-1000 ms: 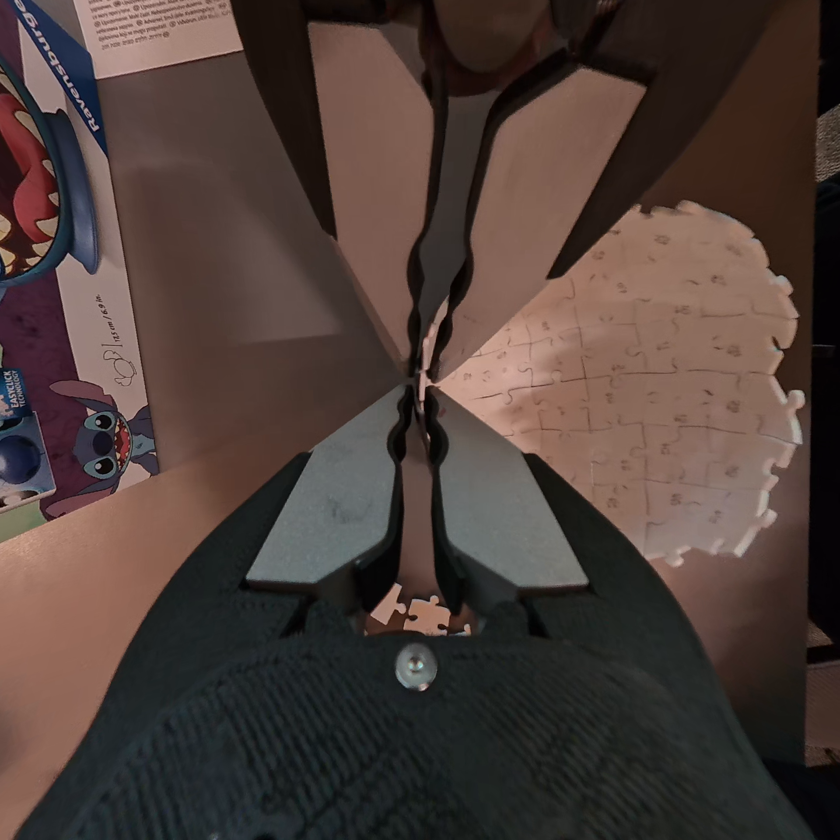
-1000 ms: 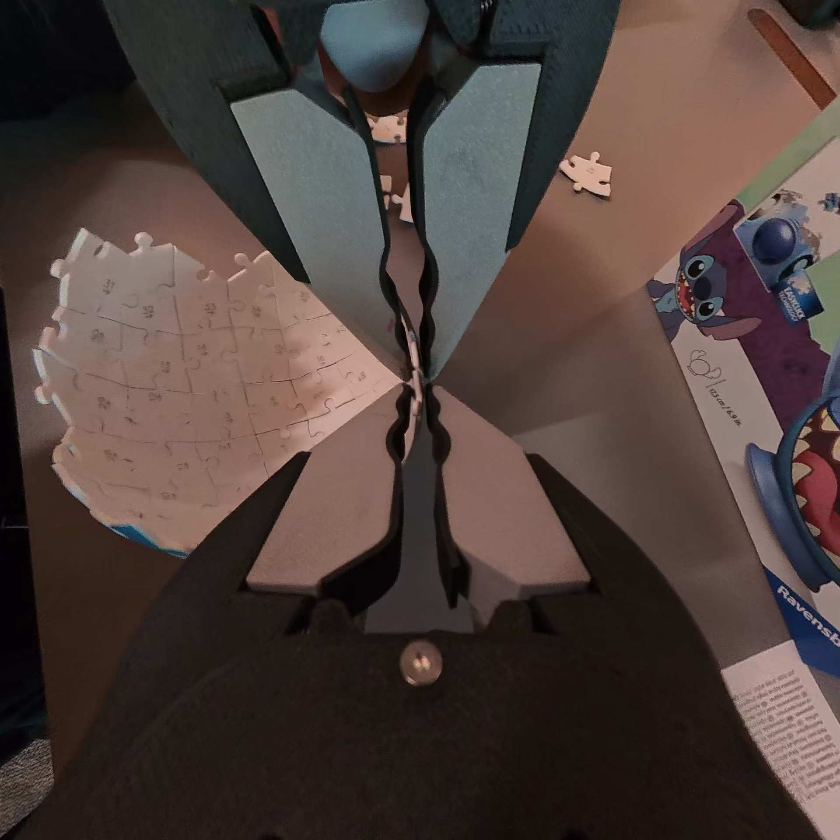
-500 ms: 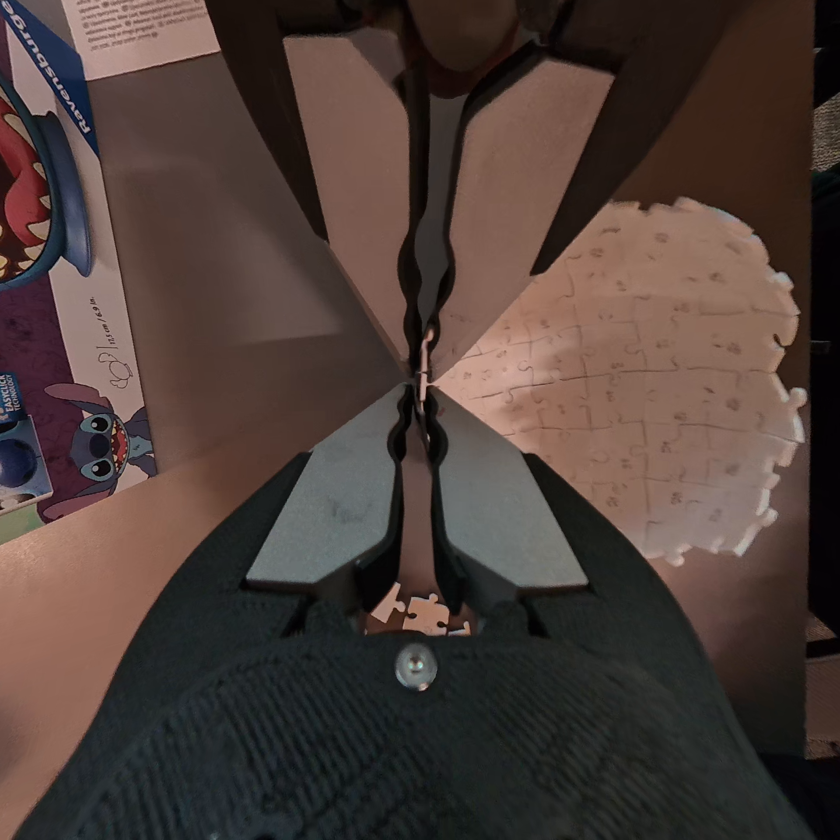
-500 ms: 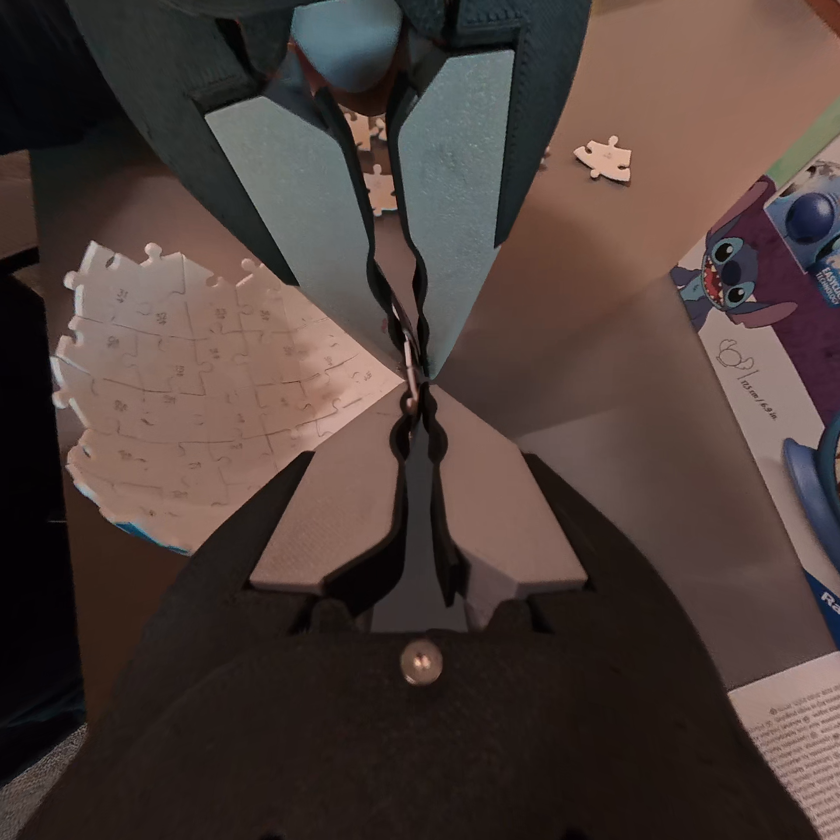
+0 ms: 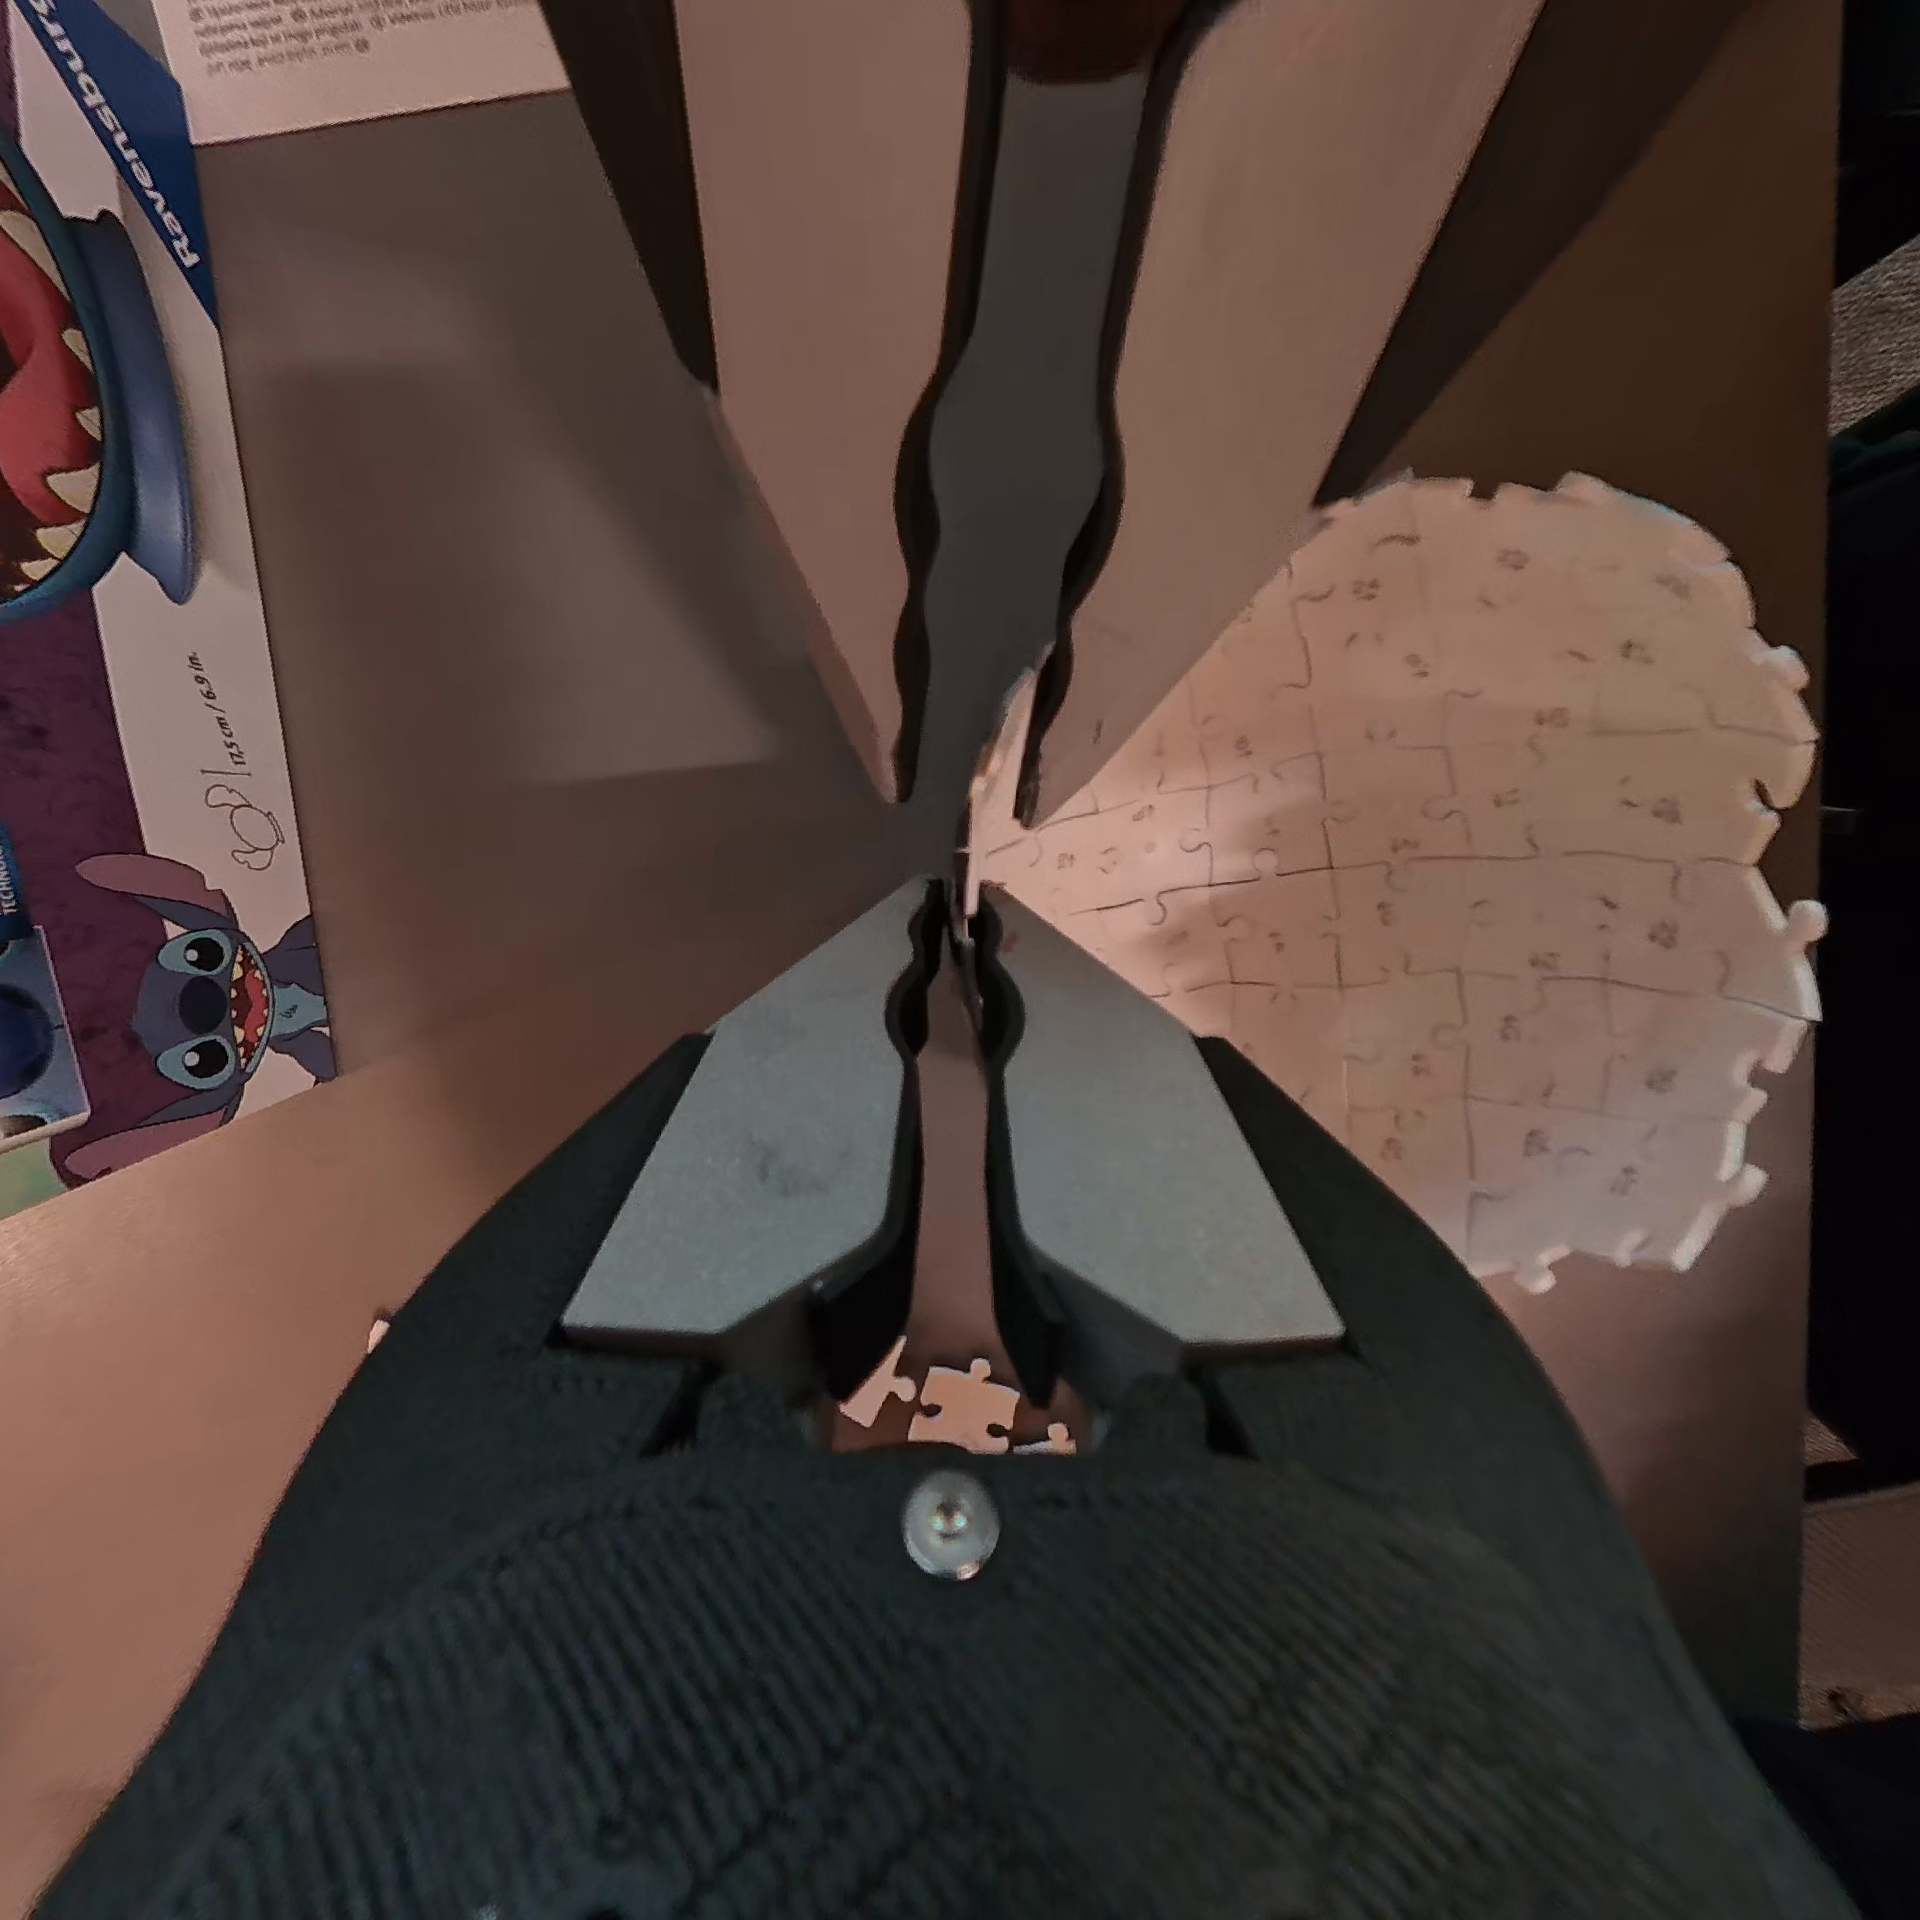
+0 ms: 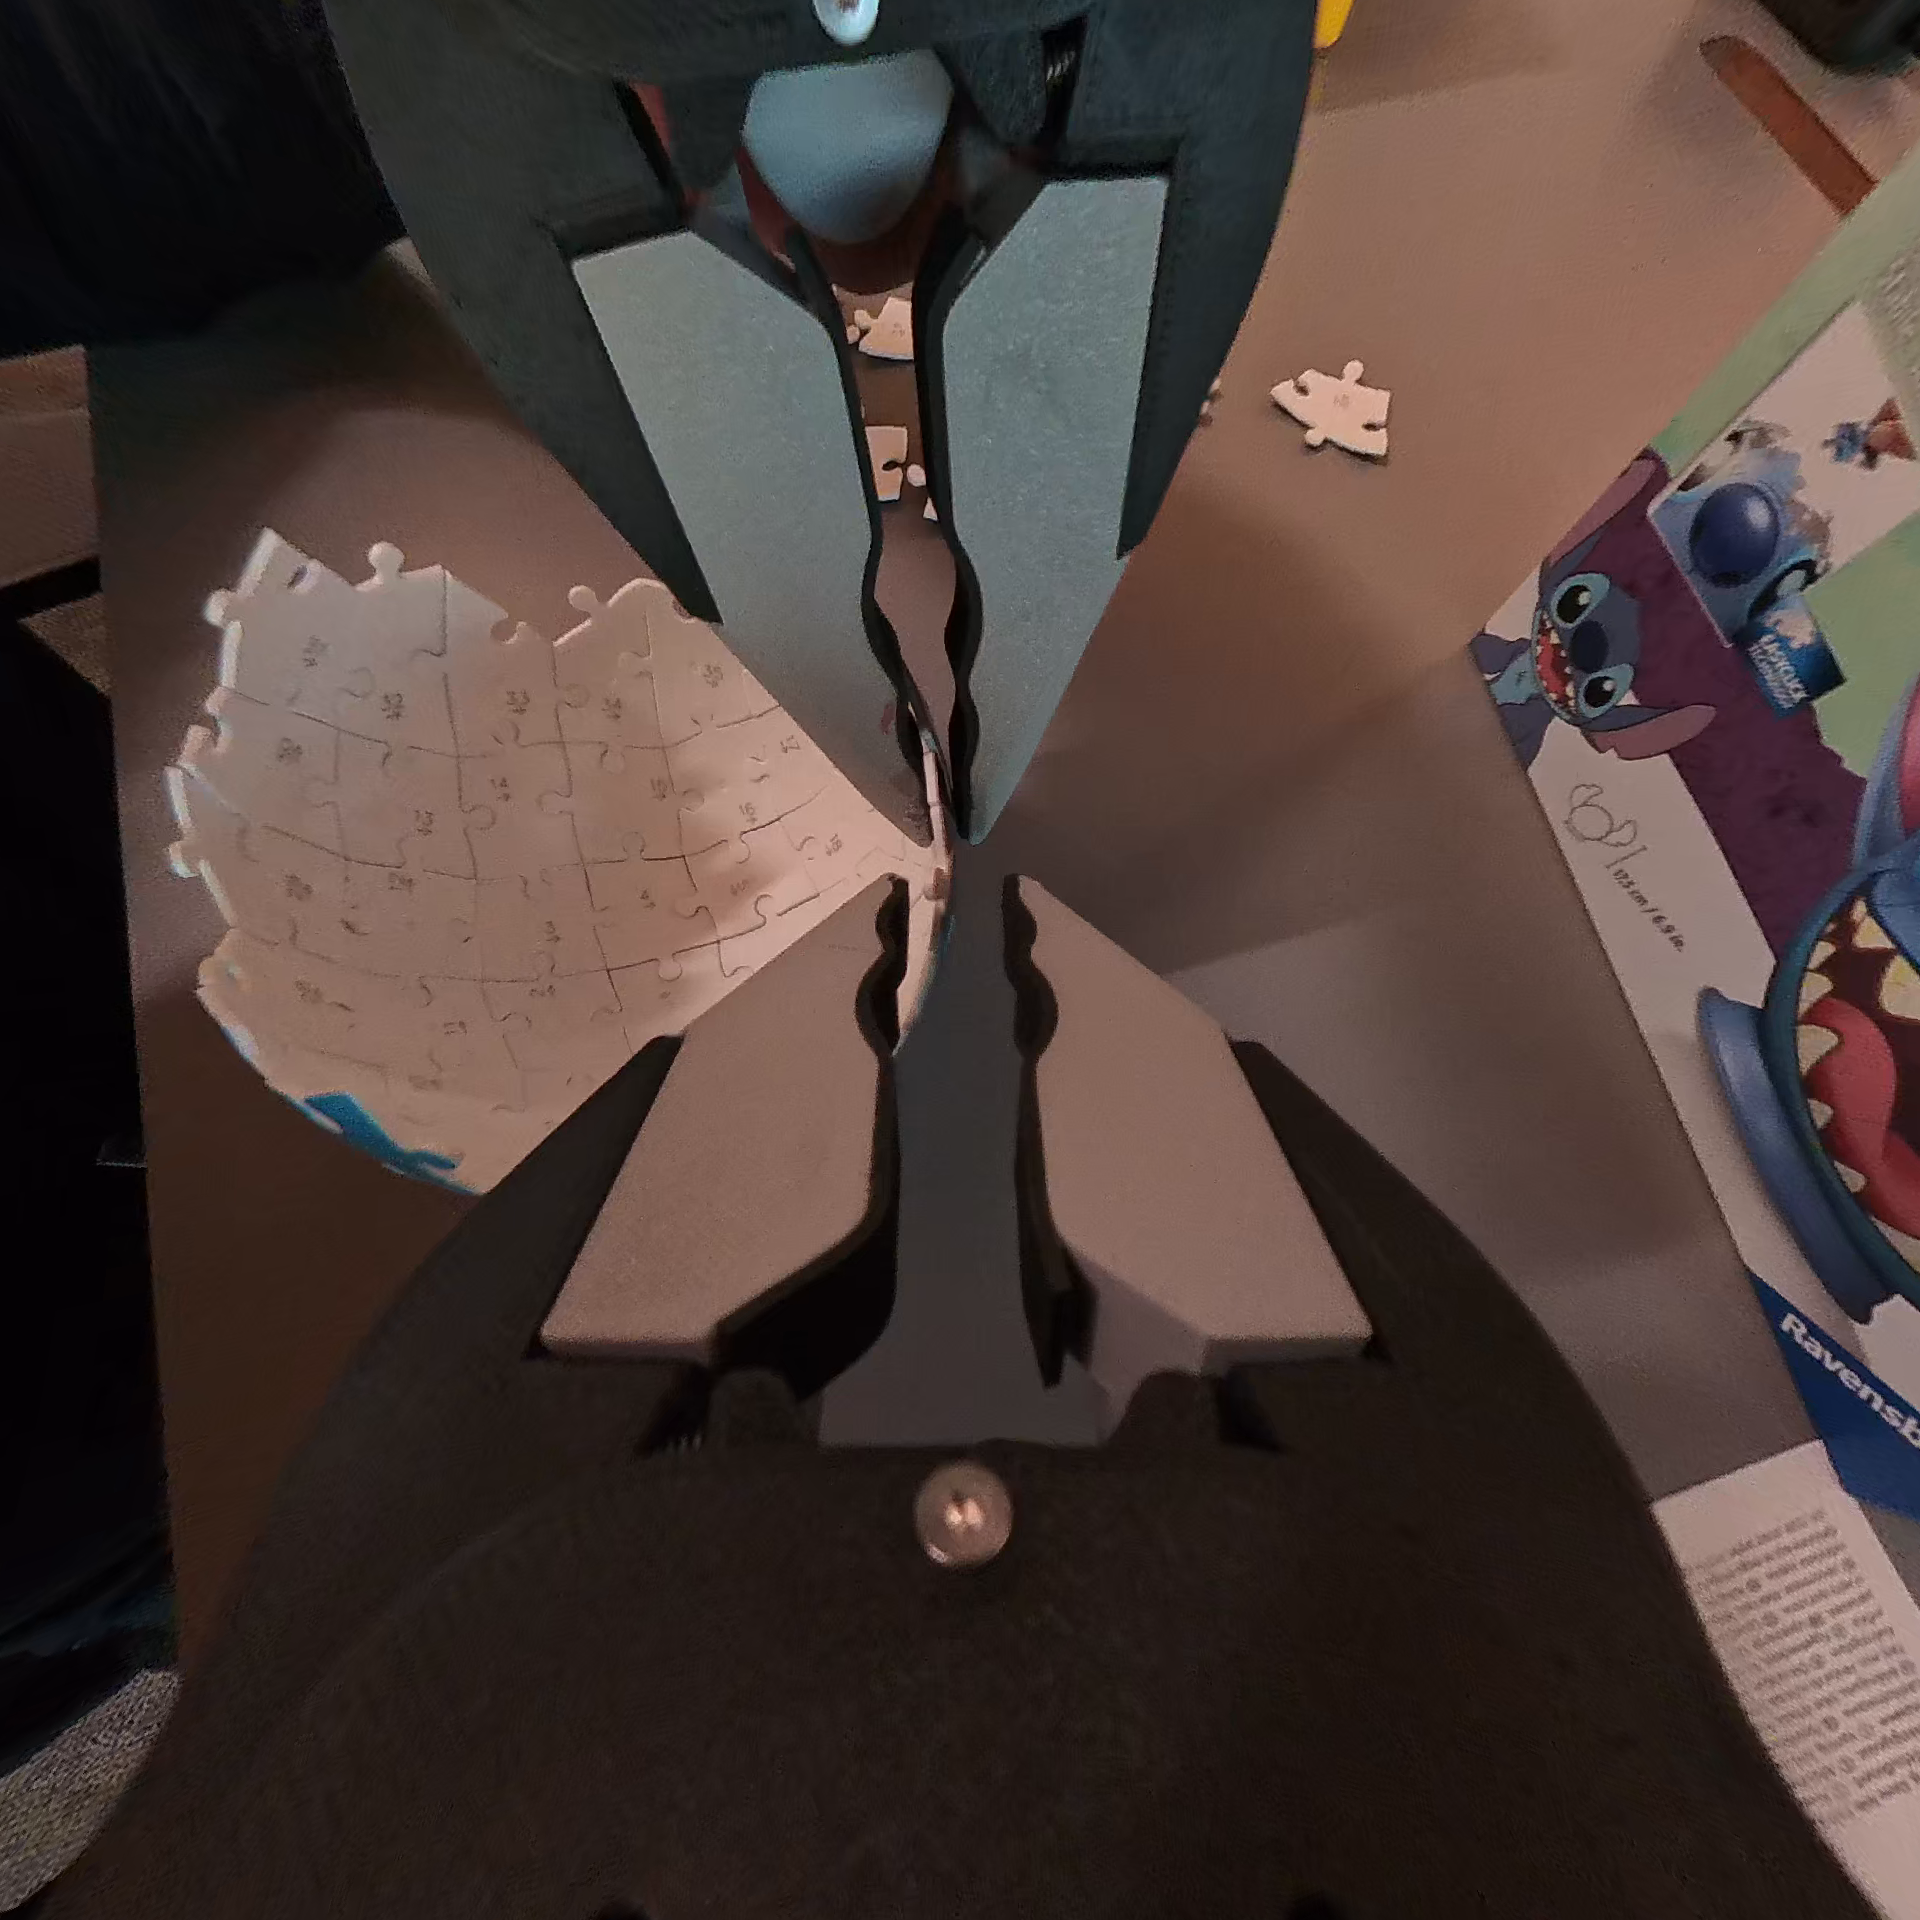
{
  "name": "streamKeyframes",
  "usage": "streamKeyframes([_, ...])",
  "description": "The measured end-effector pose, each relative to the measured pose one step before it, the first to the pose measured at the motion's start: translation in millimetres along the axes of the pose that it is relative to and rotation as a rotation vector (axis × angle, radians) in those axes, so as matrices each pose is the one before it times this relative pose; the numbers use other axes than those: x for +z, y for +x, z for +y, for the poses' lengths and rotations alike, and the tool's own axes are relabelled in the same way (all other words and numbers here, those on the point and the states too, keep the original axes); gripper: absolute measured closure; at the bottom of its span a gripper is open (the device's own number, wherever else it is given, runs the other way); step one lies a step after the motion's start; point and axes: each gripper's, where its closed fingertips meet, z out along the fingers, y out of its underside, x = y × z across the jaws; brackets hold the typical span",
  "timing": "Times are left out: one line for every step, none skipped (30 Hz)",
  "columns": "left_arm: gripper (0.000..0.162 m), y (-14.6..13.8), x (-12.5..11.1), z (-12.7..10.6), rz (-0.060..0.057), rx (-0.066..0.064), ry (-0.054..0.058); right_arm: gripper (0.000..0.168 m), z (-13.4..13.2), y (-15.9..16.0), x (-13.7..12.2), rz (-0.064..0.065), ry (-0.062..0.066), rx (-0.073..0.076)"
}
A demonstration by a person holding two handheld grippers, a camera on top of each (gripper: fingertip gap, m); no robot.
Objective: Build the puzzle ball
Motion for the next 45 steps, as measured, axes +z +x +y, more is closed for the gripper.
streamKeyframes([0.16, 0.04, 0.16, -0.13, 0.0009, -0.0008, 0.0001, 0.153, -1.57, 0.34, -2.86, 0.0023, 0.0094, -0.0003])
streamKeyframes([0.16, 0.13, 0.06, -0.13, 0.0004, 0.0008, 0.0006, 0.153, -1.08, -0.4, -2.12, -0.0009, 0.0067, -0.0011])
streamKeyframes([0.16, 0.08, 0.08, 0.08, -0.0001, -0.0002, 0.0, 0.153, -0.37, -0.04, -1.3, 0.0013, 0.0021, -0.0019])
streamKeyframes([0.16, 0.0, -0.09, 0.19, 0.0003, -0.0012, -0.001, 0.153, 0.6, 1.39, -0.39, 0.0096, -0.0035, -0.0028])
streamKeyframes([0.16, -0.02, 0.04, 0.37, 0.0009, -0.0029, -0.0017, 0.153, 1.05, 2.58, -0.08, 0.0154, -0.006, -0.0012])
streamKeyframes([0.16, -0.09, 0.16, 0.56, 0.0004, -0.0029, -0.0024, 0.152, 0.65, 2.03, -0.4, 0.0097, -0.0024, 0.0025])
streamKeyframes([0.16, -0.07, 0.13, 0.41, -0.0003, -0.001, -0.0023, 0.151, -0.56, 0.61, -0.55, -0.0006, 0.0048, 0.0069])
streamKeyframes([0.159, -0.06, 0.12, 0.2, 0.0005, -0.0009, -0.0014, 0.151, -1.12, -0.58, -0.88, -0.0085, 0.0083, 0.0071])
streamKeyframes([0.159, 0.23, 0.1, 0.0, 0.0013, -0.0014, -0.0006, 0.151, -0.73, -1.35, -0.61, -0.0105, 0.0055, 0.0032])
streamKeyframes([0.16, 0.07, 0.07, 0.08, 0.0004, -0.0015, -0.0006, 0.151, -0.58, -0.65, -0.52, -0.0033, 0.003, -0.0017])
streamKeyframes([0.159, 0.09, 0.14, 0.39, 0.0007, -0.0012, -0.0022, 0.151, -0.82, -0.01, -0.55, 0.0027, 0.0046, -0.0052])
streamKeyframes([0.159, 0.22, 0.43, 0.9, 0.0019, -0.0015, -0.0053, 0.151, -2.01, -1.23, -1.25, -0.0054, 0.0118, -0.005])
streamKeyframes([0.156, 0.18, 0.61, 0.95, 0.0017, -0.0023, -0.0061, 0.151, -4.4, -3.24, -2.24, -0.019, 0.0257, -0.0023])
streamKeyframes([0.154, -0.31, 0.63, 0.67, -0.0009, -0.0018, -0.0046, 0.151, -6.81, -4.63, -3.73, -0.0291, 0.0411, -0.0005])
streamKeyframes([0.153, -0.4, 0.43, 0.43, -0.0024, -0.0007, -0.0032, 0.151, -8.44, -3.7, -5.08, -0.0245, 0.051, 0.0018])
streamKeyframes([0.151, -0.47, -0.12, 0.0, -0.003, -0.0005, -0.0006, 0.151, -9.11, -1.03, -5.99, -0.012, 0.0572, 0.0066])
streamKeyframes([0.149, -0.7, -0.84, -0.49, -0.005, -0.0008, 0.0035, 0.151, -9.07, 0.55, -6.51, -0.0069, 0.0597, 0.0126])
streamKeyframes([0.148, 0.05, -1.54, -0.82, 0.0005, -0.001, 0.0057, 0.151, -8.33, 2.02, -6.61, -0.003, 0.0577, 0.0189])
streamKeyframes([0.146, 1.03, -2.08, -0.78, 0.0053, -0.0004, 0.0072, 0.151, -7.64, 4.23, -6.53, 0.0073, 0.0533, 0.0224])
streamKeyframes([0.146, 0.3, -3.11, -1.34, 0.0, 0.0004, 0.0121, 0.149, -6.93, 5.73, -6.26, 0.0162, 0.0494, 0.022])
streamKeyframes([0.144, 0.64, -4.12, -1.53, 0.0017, 0.0008, 0.0149, 0.148, -6.43, 6.01, -6.02, 0.0189, 0.0467, 0.0201])
streamKeyframes([0.14, 0.71, -5.52, -1.67, 0.0019, -0.0005, 0.0176, 0.147, -6.25, 6.18, -5.82, 0.0198, 0.0454, 0.0188])
streamKeyframes([0.138, -1.07, -7.24, -2.2, -0.0086, -0.0032, 0.0243, 0.145, -5.58, 6.04, -5.5, 0.0189, 0.0412, 0.018])
streamKeyframes([0.136, -2.75, -9.18, -3.19, -0.0178, -0.006, 0.0322, 0.143, -4.54, 6.21, -4.94, 0.0199, 0.0329, 0.017])
streamKeyframes([0.134, -3.8, -10.66, -4.25, -0.0227, -0.0089, 0.0406, 0.139, -3.96, 6.39, -4.4, 0.022, 0.0288, 0.0143])
streamKeyframes([0.132, -5.5, -11.82, -5.56, -0.032, -0.0135, 0.0486, 0.138, -4.11, 6.0, -4.11, 0.0216, 0.0298, 0.0102])
streamKeyframes([0.129, -7.12, -12.5, -6.1, -0.0393, -0.0181, 0.0511, 0.137, -3.08, 5.44, -3.29, 0.0187, 0.0255, 0.0074])
streamKeyframes([0.124, -7.51, -12.63, -5.85, -0.0406, -0.0199, 0.0478, 0.133, -1.64, 5.23, -2.5, 0.0174, 0.0153, 0.0069])
streamKeyframes([0.118, -6.98, -12.34, -5.28, -0.0368, -0.0203, 0.0444, 0.132, -0.73, 5.33, -1.65, 0.0214, 0.0103, 0.0062])
streamKeyframes([0.113, -5.91, -11.91, -4.28, -0.0316, -0.0198, 0.0386, 0.131, -0.54, 4.9, -0.92, 0.0215, 0.0093, -0.0005])
streamKeyframes([0.108, -5.48, -11.4, -2.97, -0.033, -0.0177, 0.0294, 0.129, 0.41, 3.99, -0.42, 0.0204, 0.0028, -0.0079])
streamKeyframes([0.105, -6.12, -11.16, -1.87, -0.0428, -0.0156, 0.0241, 0.128, 1.43, 3.51, 0.21, 0.0219, -0.0053, -0.0142])
streamKeyframes([0.104, -5.87, -10.88, -1.6, -0.0476, -0.0142, 0.0236, 0.129, 2.06, 3.11, 0.69, 0.0237, -0.0105, -0.0174])
streamKeyframes([0.104, -4.18, -10.73, -1.08, -0.0419, -0.0118, 0.0214, 0.129, 1.87, 2.17, 0.95, 0.0219, -0.0115, -0.0191])
streamKeyframes([0.105, -1.66, -10.33, -0.45, -0.0307, -0.0083, 0.0181, 0.129, 1.57, 1.41, 1.01, 0.019, -0.0086, -0.0187])
streamKeyframes([0.106, -0.39, -9.99, 0.36, -0.0257, -0.0072, 0.0165, 0.13, 1.28, 0.44, 1.15, 0.0128, -0.0078, -0.0152])
streamKeyframes([0.106, -0.71, -9.48, 1.15, -0.0303, -0.0103, 0.0178, 0.13, 1.08, -0.02, 0.99, 0.0079, -0.0063, -0.0113])
streamKeyframes([0.106, -0.16, -8.97, 3.19, -0.025, -0.0107, 0.0118, 0.13, 0.92, -0.05, 1.0, 0.0056, -0.0042, -0.008])
streamKeyframes([0.106, 0.1, -8.25, 5.55, -0.0198, -0.0111, 0.0026, 0.13, 1.23, 0.12, 0.95, 0.0035, -0.005, -0.0029])
streamKeyframes([0.106, 0.0, -7.41, 7.08, -0.016, -0.0149, -0.0013, 0.13, 1.54, 0.0, 0.95, -0.0007, -0.0067, 0.0034])
streamKeyframes([0.106, 0.44, -6.26, 8.0, -0.0105, -0.0205, -0.002, 0.13, 1.32, -0.74, 1.06, -0.0064, -0.0055, 0.0069])
streamKeyframes([0.105, 1.31, -4.99, 9.0, -0.0035, -0.0256, -0.0001, 0.129, 0.88, -1.11, 1.11, -0.0087, -0.003, 0.0064])
streamKeyframes([0.105, 0.58, -3.91, 9.87, -0.0075, -0.0258, 0.0024, 0.129, 0.88, -0.93, 1.01, -0.0046, -0.0023, 0.0038])
streamKeyframes([0.104, -1.85, -3.14, 11.14, -0.0212, -0.0225, -0.0012, 0.128, 1.04, -0.47, 1.05, -0.0007, -0.0041, 0.0004])
streamKeyframes([0.104, -3.66, -2.24, 10.61, -0.0287, -0.0203, 0.0064, 0.127, 1.56, -0.52, 1.22, 0.0007, -0.0071, -0.0021])
